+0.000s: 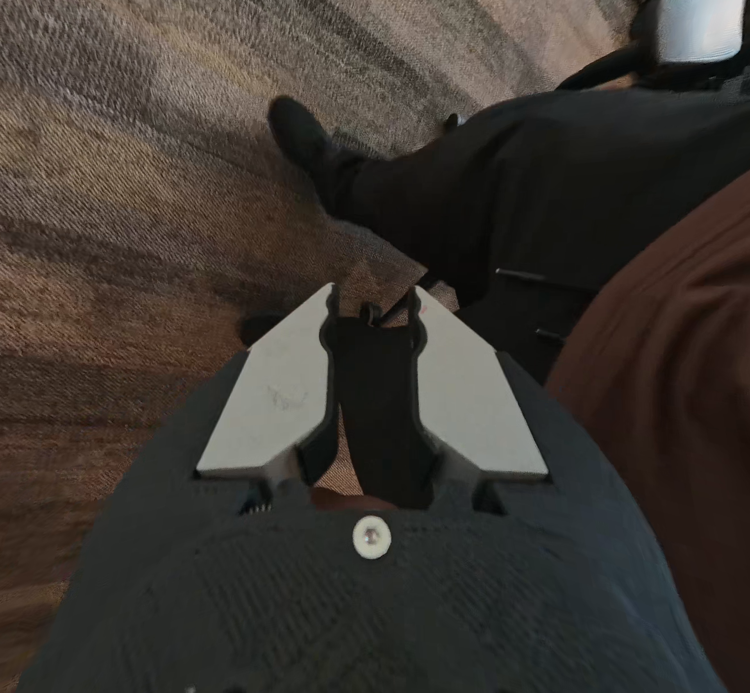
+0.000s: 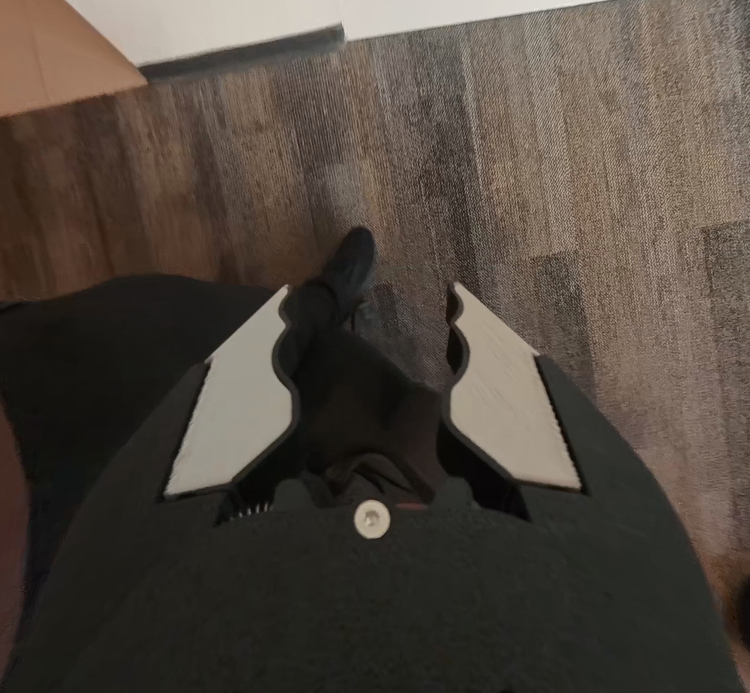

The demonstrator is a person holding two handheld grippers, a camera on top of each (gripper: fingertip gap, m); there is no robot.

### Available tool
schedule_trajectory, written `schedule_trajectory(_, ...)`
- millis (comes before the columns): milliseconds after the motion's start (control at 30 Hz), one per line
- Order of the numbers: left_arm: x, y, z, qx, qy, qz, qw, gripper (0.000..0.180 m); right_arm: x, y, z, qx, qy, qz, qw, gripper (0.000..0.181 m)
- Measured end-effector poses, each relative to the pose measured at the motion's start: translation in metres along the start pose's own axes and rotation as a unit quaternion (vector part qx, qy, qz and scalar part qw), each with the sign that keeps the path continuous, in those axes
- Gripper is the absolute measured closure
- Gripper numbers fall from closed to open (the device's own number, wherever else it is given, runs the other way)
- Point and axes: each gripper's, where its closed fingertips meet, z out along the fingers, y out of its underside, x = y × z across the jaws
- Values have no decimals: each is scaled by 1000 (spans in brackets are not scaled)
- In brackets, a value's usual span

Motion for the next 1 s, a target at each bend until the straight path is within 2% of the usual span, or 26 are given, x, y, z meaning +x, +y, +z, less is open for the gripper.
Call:
schedule_trajectory(100,-6,23,24,-24,-7,-42,999,147,26,6,43,-44,-10,-48,998,109)
schedule_trajectory(233,-15,34,68,-37,-24,-105,994,147,37,14,130,-89,-113,-113,983,108)
schedule_trajectory(400,-9,48,126,-50,-37,-211,975,145,39,54,236,-192,-259,-221,920,106)
schedule_trajectory(467,4,51,156,-66,-23,-232,970,145,41,70,254,-218,-302,-235,898,107)
schedule_trajectory(567,22,47,199,-79,-8,-229,970,145,46,89,274,-234,-339,-239,879,108)
schedule_trajectory(667,34,35,232,-56,6,-234,971,145,24,71,294,-199,-376,-241,872,106)
schedule_trajectory(733,38,37,256,-52,10,-235,971,144,-1,59,310,-187,-402,-272,854,105)
schedule_trajectory(900,27,57,310,-13,10,-262,965,143,-115,54,343,-192,-476,-411,753,104)
schedule_trajectory(933,25,68,321,-9,12,-265,964,143,-142,65,344,-207,-499,-431,723,105)
schedule_trajectory(1000,26,93,343,-26,36,-279,959,139,-191,103,340,-251,-545,-476,642,120)
